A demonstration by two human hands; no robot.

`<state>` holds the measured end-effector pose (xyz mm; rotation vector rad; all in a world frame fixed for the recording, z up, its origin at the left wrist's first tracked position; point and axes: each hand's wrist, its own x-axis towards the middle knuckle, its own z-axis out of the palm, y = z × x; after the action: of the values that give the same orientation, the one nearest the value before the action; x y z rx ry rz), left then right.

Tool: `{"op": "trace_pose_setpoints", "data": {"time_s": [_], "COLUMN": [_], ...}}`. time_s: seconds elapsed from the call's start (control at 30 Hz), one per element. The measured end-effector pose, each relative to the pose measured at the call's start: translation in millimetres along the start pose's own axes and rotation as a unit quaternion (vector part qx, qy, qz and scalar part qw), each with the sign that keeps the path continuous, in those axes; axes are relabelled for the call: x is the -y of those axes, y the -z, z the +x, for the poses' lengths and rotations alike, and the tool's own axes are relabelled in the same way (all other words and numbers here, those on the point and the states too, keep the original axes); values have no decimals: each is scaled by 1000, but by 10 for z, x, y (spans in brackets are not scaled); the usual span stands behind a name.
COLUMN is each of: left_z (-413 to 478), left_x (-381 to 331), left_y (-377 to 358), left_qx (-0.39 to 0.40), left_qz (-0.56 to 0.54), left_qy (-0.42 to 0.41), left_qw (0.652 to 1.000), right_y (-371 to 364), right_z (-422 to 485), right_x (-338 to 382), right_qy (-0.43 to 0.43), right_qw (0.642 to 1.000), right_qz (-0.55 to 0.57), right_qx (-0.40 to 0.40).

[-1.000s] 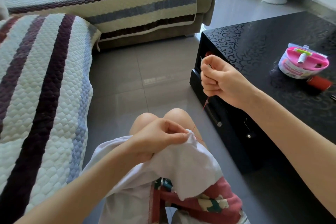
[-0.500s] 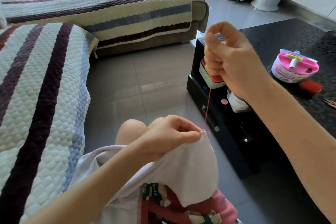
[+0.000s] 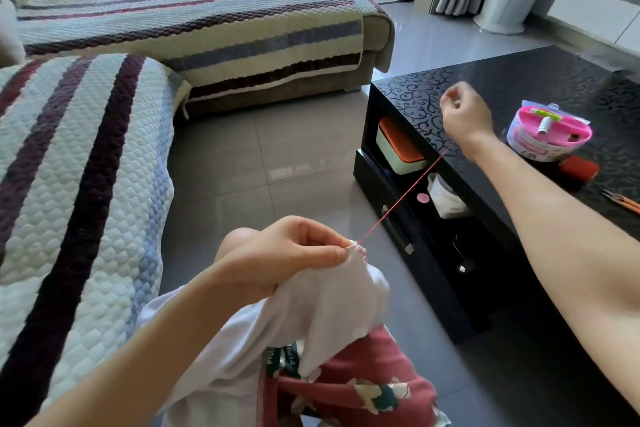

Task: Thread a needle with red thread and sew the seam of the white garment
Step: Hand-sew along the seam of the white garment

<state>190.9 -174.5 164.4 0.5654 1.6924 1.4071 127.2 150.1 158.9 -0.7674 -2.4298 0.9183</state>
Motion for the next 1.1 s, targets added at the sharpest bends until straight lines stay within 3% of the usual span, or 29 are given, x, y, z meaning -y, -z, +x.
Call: {"op": "trace_pose_setpoints", "data": {"time_s": [0.07,0.13,0.27,0.37,0.57,0.73,0.8,0.93,1.0,1.1], "left_z": [9,39,102,141,163,167,158,113,94,94], "left_x": [34,58,69,102,187,234,236,244,247,265], "left_y": [64,112,176,219,351,466,504,529,522,500], "left_qx": [-9,-24,-8,-2,20,34,55,82,89,92], "left_qz": [58,92,57,34,-7,-33,-54,-106,-128,-140], "left_qy": [4,13,17,18,27,32,22,7,6,3], "left_qw": [998,995,998,999,999,998,997,991,988,986], "right_y": [-67,-78,100,58,-118,-188,-301,-707,-892,-1028], "right_z": [-105,-370,-1079,-1329,-1378,-1290,-1188,-802,-615,-519], "right_x": [-42,152,557,587,559,643,601,176,-160,-545], "right_qy": [-26,7,131,172,156,119,129,134,84,-15], "right_qw": [998,980,876,815,812,832,863,941,948,926], "right_qz": [17,100,146,99,106,110,70,-79,-212,-342], "right_qx": [55,170,441,544,553,531,483,300,223,162]}}
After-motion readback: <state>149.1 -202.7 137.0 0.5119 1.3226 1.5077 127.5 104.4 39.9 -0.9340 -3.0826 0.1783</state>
